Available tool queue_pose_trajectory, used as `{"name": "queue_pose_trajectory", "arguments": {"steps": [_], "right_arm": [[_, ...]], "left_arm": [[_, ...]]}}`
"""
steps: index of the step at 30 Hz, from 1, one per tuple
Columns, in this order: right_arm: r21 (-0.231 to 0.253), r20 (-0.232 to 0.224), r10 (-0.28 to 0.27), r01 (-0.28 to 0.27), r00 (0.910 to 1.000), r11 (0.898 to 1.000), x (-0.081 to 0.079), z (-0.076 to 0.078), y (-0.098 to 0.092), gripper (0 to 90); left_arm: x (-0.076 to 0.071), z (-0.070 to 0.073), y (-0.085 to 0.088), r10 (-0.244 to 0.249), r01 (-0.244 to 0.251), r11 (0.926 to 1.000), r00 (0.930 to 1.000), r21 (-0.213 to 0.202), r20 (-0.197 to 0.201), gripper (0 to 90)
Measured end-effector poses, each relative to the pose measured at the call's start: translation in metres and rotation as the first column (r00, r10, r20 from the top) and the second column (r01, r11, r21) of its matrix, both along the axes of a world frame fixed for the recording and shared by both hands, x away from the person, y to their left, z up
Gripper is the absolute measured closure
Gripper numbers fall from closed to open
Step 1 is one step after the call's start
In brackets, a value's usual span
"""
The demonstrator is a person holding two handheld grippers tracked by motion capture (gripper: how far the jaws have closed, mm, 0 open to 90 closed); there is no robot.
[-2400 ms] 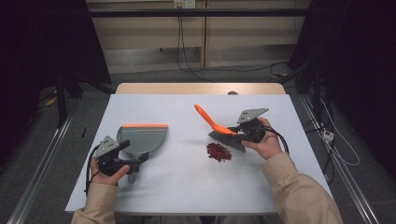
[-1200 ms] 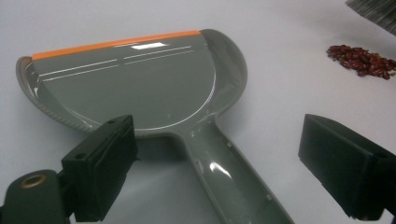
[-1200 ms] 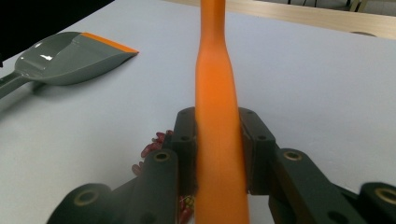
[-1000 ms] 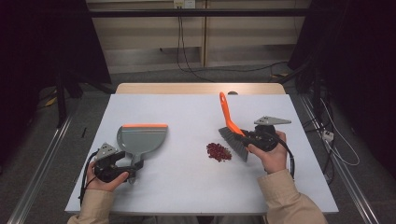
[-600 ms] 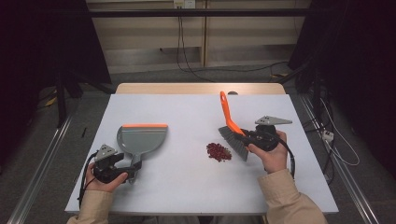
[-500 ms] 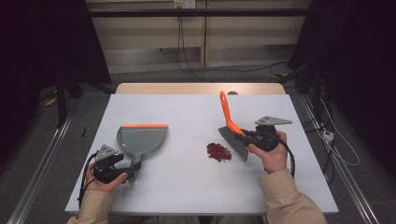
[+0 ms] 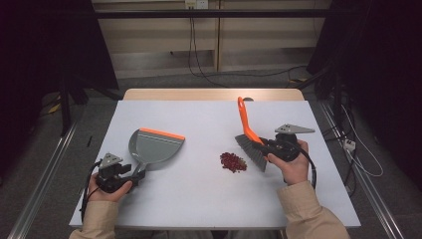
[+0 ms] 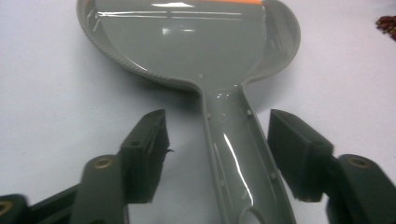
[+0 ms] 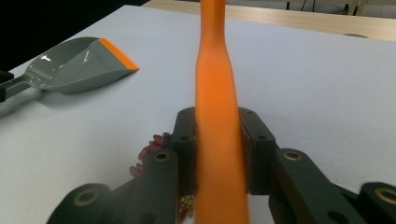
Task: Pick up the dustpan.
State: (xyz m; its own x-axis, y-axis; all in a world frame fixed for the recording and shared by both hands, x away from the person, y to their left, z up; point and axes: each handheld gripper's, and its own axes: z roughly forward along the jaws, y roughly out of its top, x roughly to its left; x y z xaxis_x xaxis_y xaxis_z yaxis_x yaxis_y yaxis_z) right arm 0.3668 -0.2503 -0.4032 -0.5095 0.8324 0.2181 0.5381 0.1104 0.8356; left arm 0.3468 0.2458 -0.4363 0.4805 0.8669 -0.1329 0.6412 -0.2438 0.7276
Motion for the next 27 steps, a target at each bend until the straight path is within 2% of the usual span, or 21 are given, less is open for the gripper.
{"name": "queue_pose_trajectory", "arguments": {"steps": [4,7,9,11,13,14,16,20,24,27], "right_arm": [[0.004,0.003,0.001,-0.001,1.0,1.0,0.0,0.001,0.0,71.7],[0.003,0.004,0.001,-0.001,1.0,1.0,-0.001,0.001,0.0,71.6],[0.003,0.001,0.001,-0.001,1.0,1.0,0.0,0.001,0.0,71.6],[-0.002,-0.002,-0.002,0.002,1.0,1.0,-0.001,0.0,-0.001,71.7],[-0.003,-0.002,-0.003,0.003,1.0,1.0,-0.001,0.0,-0.001,71.6],[-0.004,-0.001,-0.005,0.005,1.0,1.0,-0.001,0.0,-0.002,71.7],[-0.002,0.0,-0.006,0.006,1.0,1.0,-0.001,-0.001,-0.002,71.6],[-0.007,-0.002,-0.004,0.004,1.0,1.0,-0.001,-0.001,-0.001,71.6],[-0.009,0.002,-0.005,0.005,1.0,1.0,0.0,-0.001,-0.001,71.7],[-0.011,-0.001,-0.003,0.003,1.0,1.0,0.0,-0.001,-0.001,71.6]], "left_arm": [[0.012,-0.003,-0.01,0.016,-0.014,0.9993,0.9982,0.034,-0.058,42.4],[0.018,-0.003,-0.014,0.019,-0.016,0.999,0.9969,0.043,-0.076,52.7],[0.021,-0.003,-0.017,0.003,0.001,0.9989,0.9957,0.047,-0.093,57.7],[0.023,-0.003,-0.017,-0.002,0.009,0.9969,0.9959,0.078,-0.091,61.8],[0.024,-0.003,-0.014,-0.006,0.013,0.9975,0.9954,0.07,-0.096,62.6],[0.024,-0.002,-0.014,-0.011,0.017,0.9976,0.9966,0.068,-0.082,62.8],[0.024,-0.001,-0.013,-0.021,0.027,0.997,0.9966,0.073,-0.08,62.9],[0.023,0.004,-0.007,-0.038,0.04,0.9988,0.9968,0.027,-0.071,63.1],[0.02,0.008,-0.005,-0.052,0.054,0.9978,0.9971,0.038,-0.057,63.2],[0.019,0.011,-0.006,-0.075,0.076,0.997,0.996,0.018,-0.048,63.2]]}}
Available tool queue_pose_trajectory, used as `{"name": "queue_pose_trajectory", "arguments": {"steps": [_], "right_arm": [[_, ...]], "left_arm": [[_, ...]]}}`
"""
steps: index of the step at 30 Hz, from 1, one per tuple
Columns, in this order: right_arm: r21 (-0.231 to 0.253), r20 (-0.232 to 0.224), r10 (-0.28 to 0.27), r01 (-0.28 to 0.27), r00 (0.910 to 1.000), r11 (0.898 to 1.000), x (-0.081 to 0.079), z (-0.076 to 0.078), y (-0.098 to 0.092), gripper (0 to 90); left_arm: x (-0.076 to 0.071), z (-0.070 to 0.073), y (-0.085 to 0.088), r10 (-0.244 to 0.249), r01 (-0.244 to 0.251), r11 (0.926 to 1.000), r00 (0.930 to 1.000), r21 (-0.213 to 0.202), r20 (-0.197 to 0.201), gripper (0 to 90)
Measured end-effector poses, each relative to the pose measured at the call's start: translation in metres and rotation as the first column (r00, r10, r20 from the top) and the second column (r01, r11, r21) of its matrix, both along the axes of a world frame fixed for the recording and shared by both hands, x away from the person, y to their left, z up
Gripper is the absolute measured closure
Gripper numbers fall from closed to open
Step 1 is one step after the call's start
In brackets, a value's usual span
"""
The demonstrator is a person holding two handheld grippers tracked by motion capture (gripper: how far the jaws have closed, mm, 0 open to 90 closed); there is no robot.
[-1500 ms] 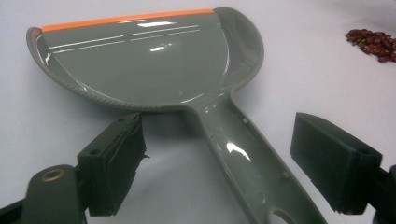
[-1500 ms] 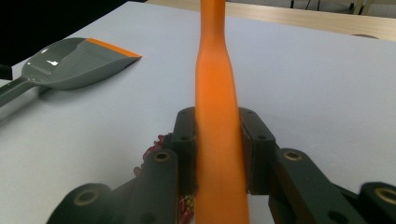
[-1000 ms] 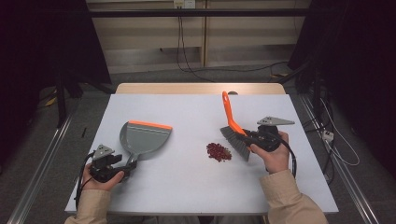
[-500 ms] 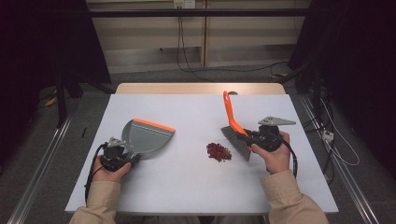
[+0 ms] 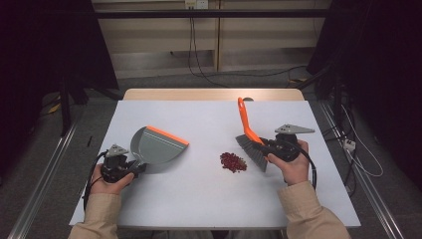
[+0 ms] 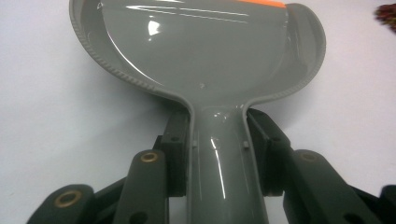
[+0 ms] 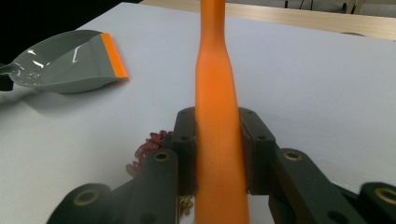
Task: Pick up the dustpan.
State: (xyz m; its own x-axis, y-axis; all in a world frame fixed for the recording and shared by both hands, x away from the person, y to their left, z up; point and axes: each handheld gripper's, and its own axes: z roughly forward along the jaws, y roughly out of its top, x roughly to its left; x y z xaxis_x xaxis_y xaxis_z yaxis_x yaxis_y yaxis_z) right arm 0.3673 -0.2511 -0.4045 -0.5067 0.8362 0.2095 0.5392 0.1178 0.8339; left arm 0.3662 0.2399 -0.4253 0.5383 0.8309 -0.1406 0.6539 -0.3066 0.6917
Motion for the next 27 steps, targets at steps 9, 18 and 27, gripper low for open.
{"name": "queue_pose_trajectory", "arguments": {"steps": [9,18,27], "right_arm": [[-0.005,0.004,-0.006,0.006,1.0,1.0,0.002,0.0,-0.002,71.7],[-0.031,-0.006,-0.034,0.033,0.9994,0.999,0.009,0.002,0.001,71.7],[-0.088,-0.014,-0.067,0.065,0.9977,0.994,0.019,-0.001,0.008,71.7]], "left_arm": [[-0.006,0.009,-0.001,-0.098,0.098,0.9936,0.9951,-0.056,0.013,63.2],[-0.016,0.013,-0.019,-0.251,0.252,0.9659,0.9677,-0.06,0.023,63.1],[-0.023,0.01,-0.044,-0.402,0.402,0.9138,0.9156,-0.061,0.006,63.1]]}}
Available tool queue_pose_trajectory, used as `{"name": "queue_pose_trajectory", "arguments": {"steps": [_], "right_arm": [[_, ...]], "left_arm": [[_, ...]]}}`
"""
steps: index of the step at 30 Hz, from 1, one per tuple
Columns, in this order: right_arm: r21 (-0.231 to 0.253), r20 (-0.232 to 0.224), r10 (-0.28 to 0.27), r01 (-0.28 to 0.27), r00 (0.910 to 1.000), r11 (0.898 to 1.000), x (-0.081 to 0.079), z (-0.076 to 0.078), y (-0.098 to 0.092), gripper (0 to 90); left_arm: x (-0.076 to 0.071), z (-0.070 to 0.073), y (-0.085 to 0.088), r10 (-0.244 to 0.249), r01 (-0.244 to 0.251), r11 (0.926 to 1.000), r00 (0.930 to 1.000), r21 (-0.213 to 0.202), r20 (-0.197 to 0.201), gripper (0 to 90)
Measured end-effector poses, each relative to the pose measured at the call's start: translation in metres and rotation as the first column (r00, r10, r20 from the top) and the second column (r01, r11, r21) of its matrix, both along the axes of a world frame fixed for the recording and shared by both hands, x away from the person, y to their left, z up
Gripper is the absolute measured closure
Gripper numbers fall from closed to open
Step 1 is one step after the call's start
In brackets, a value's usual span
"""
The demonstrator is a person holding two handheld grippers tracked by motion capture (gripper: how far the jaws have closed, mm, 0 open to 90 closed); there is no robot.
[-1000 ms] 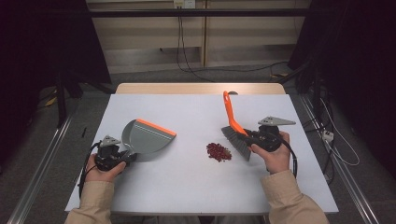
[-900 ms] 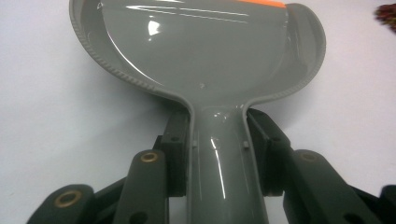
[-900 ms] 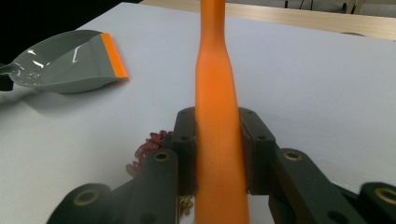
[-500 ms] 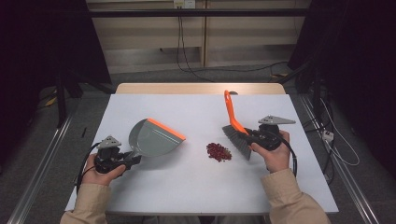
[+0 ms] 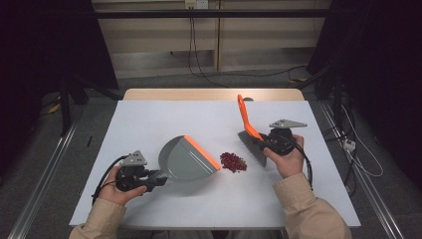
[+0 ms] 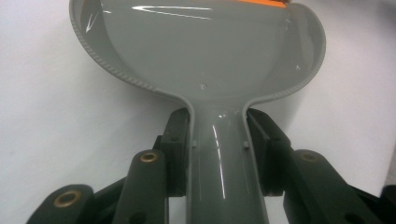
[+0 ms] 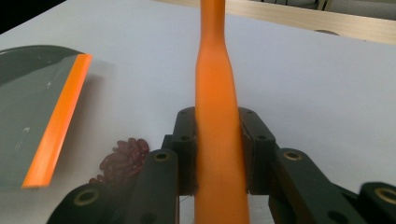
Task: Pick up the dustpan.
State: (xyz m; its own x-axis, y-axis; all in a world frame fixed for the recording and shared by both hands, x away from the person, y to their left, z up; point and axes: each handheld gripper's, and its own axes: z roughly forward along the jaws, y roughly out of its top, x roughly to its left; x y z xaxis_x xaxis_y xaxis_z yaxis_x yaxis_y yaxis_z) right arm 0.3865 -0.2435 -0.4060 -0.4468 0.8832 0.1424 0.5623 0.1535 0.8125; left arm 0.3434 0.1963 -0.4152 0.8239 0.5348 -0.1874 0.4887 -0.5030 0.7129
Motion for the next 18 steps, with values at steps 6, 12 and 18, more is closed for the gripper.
{"name": "queue_pose_trajectory", "arguments": {"steps": [6,12,18], "right_arm": [[-0.058,0.003,-0.004,0.005,1.0,0.998,0.004,-0.005,0.008,71.7],[-0.083,-0.005,-0.003,0.002,1.0,0.997,0.005,-0.011,0.015,71.7],[-0.092,-0.006,0.014,-0.015,0.9999,0.996,0.004,-0.012,0.022,71.7]], "left_arm": [[-0.002,-0.006,-0.011,-0.048,0.049,0.9986,0.9985,0.02,-0.025,63.0],[-0.005,-0.01,-0.02,-0.092,0.093,0.995,0.9951,0.036,-0.037,63.0],[-0.006,-0.013,-0.027,-0.1,0.101,0.9936,0.9945,0.049,-0.033,62.8]]}}
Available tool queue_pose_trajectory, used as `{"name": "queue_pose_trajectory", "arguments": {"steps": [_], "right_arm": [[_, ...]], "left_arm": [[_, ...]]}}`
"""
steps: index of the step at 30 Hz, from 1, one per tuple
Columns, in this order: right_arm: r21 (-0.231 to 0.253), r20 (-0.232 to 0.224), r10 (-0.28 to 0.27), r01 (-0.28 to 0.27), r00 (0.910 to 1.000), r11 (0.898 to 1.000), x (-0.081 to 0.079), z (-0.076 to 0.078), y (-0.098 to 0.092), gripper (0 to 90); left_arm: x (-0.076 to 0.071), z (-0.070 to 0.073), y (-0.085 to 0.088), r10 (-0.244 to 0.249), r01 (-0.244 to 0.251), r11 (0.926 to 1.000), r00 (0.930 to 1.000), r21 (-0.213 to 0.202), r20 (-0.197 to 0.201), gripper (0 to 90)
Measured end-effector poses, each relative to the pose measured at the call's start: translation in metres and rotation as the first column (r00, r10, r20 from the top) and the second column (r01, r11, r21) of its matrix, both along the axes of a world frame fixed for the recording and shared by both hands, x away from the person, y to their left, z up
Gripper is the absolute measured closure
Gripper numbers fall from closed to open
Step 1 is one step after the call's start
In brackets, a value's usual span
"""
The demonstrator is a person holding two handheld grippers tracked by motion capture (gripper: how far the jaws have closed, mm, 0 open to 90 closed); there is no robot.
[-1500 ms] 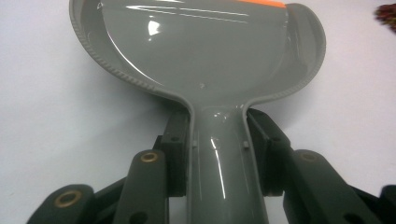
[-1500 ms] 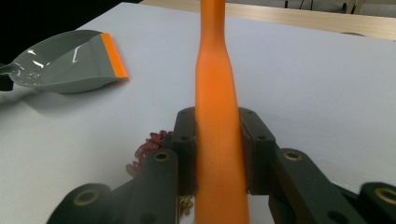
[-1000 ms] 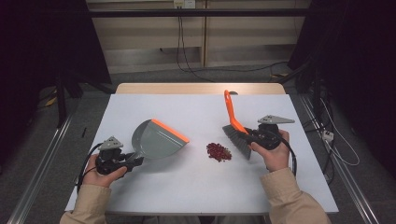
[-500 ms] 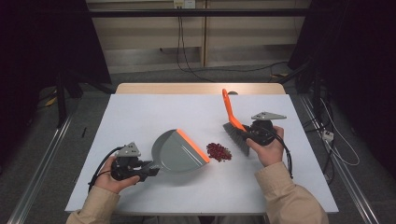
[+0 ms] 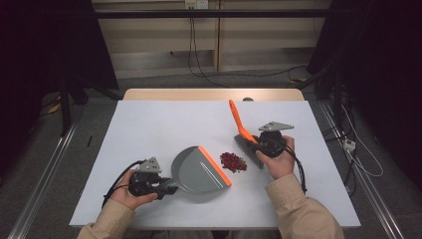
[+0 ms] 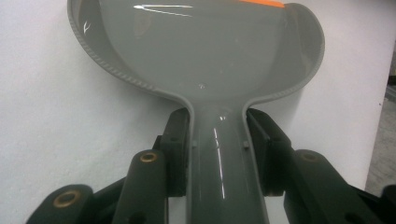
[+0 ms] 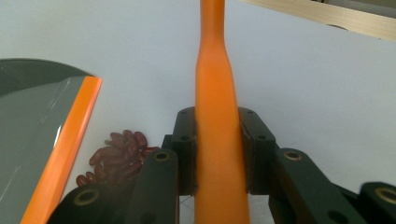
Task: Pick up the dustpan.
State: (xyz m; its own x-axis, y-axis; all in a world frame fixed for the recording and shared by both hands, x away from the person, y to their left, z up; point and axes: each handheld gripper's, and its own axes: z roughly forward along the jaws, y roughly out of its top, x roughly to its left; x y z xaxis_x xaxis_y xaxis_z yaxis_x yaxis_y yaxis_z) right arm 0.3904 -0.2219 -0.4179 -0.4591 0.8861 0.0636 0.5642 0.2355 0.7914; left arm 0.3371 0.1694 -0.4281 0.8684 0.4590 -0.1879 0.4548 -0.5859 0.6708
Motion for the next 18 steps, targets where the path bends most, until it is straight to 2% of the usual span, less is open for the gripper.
{"name": "queue_pose_trajectory", "arguments": {"steps": [2,3,6,9,10,12,16,18], "right_arm": [[0.004,0.001,0.006,-0.006,1.0,1.0,-0.0001,-0.0005,0.0011,71.6],[0.007,0.001,0.005,-0.005,1.0,1.0,-0.0002,-0.0009,0.0015,71.6],[-0.002,0.005,0.007,-0.007,1.0,1.0,-0.0006,-0.0008,0.0027,71.6],[-0.007,0.005,0.009,-0.009,1.0,1.0,-0.0012,-0.0006,0.0037,71.6],[-0.007,0.003,0.009,-0.009,1.0,1.0,-0.0015,-0.0005,0.0039,71.6],[-0.008,0.003,0.009,-0.009,1.0,1.0,-0.0018,-0.0005,0.0045,71.6],[-0.017,0.005,0.012,-0.012,0.9999,1.0,-0.0024,-0.0005,0.006,71.6],[-0.018,0.007,0.014,-0.014,0.9999,1.0,-0.0031,-0.0007,0.007,71.6]], "left_arm": [[0.0002,-0.0005,-0.0002,0.0,0.0,1.0,1.0,0.001,0.004,62.8],[-0.0005,-0.0006,-0.001,0.007,-0.007,0.9998,0.9999,0.02,0.01,62.7],[0.0002,-0.0032,-0.0026,-0.006,0.006,0.9996,1.0,0.029,0.007,62.3],[-0.0002,-0.0031,-0.0031,0.011,-0.011,0.9989,0.9998,0.045,0.018,60.5],[-0.001,-0.0025,-0.0034,0.03,-0.032,0.9979,0.9991,0.057,0.03,59.4],[-0.0005,-0.0019,-0.0028,0.023,-0.025,0.998,0.9994,0.059,0.025,54.9],[-0.0031,-0.0002,-0.0058,0.03,-0.035,0.9953,0.9981,0.09,0.053,55.2],[-0.0036,-0.001,-0.0071,0.015,-0.019,0.9952,0.9988,0.096,0.048,56.8]]}}
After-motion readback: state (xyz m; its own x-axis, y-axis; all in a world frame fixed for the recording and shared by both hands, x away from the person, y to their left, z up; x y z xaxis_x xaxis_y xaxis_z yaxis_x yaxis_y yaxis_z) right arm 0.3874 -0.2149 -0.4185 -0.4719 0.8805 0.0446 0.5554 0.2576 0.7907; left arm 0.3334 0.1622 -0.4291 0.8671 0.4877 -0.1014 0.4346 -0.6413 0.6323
